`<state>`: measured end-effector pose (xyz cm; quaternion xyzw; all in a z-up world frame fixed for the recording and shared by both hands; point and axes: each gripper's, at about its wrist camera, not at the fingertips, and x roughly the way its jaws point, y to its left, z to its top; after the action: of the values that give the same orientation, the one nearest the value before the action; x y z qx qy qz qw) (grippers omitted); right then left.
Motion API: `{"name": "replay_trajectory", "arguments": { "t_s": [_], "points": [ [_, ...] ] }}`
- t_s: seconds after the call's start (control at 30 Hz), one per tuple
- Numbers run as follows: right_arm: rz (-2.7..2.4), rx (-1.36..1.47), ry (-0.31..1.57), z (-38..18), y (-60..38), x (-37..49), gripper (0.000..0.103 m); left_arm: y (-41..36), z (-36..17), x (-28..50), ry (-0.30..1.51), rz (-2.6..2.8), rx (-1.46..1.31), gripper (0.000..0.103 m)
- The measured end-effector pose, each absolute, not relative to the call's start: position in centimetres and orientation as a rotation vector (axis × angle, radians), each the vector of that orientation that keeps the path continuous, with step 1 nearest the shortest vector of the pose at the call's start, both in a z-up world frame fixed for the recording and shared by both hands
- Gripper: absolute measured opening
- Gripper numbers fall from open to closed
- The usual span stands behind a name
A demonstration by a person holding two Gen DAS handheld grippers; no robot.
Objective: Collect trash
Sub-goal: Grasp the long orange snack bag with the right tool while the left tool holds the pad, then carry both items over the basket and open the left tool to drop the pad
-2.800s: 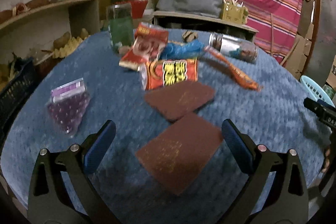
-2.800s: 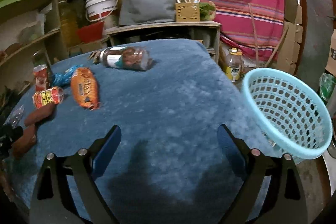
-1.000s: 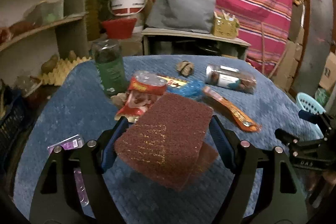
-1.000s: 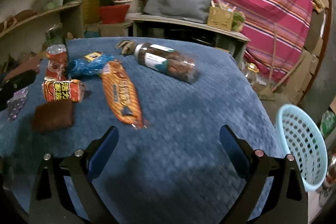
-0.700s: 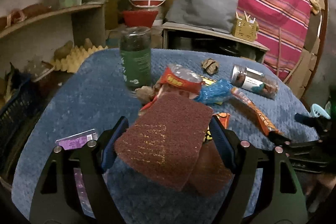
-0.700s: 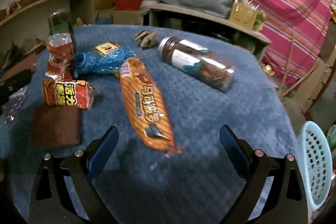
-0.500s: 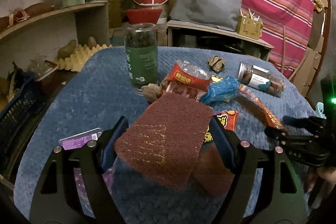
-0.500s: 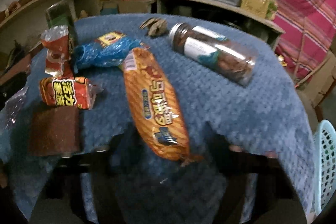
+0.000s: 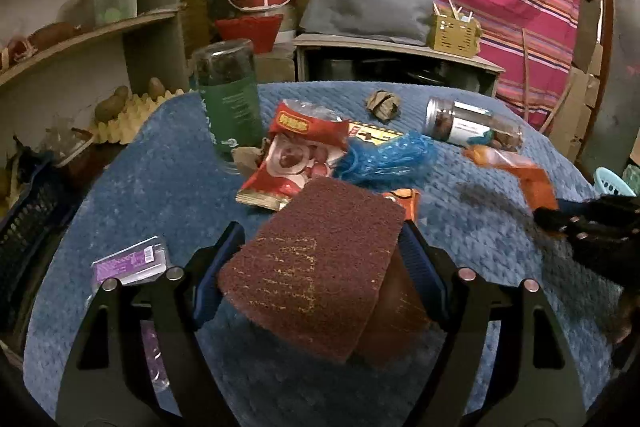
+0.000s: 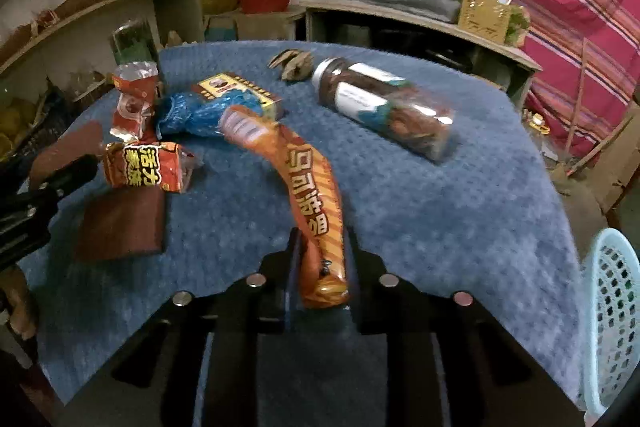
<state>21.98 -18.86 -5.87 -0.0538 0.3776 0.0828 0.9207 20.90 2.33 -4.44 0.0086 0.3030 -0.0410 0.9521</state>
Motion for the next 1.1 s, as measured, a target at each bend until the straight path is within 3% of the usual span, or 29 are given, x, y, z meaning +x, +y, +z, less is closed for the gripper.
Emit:
{"name": "replay_trajectory", "arguments": {
  "t_s": [0.43, 1.1],
  "points": [
    [0.095, -0.054, 0.706, -2.8, -27.6, 17.5, 0.020, -4.8, -2.0, 18.4, 0.574, -0.161, 0.046, 0.077],
    [-0.186, 0.069, 0.671, -1.3, -47.7, 11.3, 0.020, -26.7, -0.9, 16.3, 0.532, -0.411, 0.131, 0.077]
  ]
}}
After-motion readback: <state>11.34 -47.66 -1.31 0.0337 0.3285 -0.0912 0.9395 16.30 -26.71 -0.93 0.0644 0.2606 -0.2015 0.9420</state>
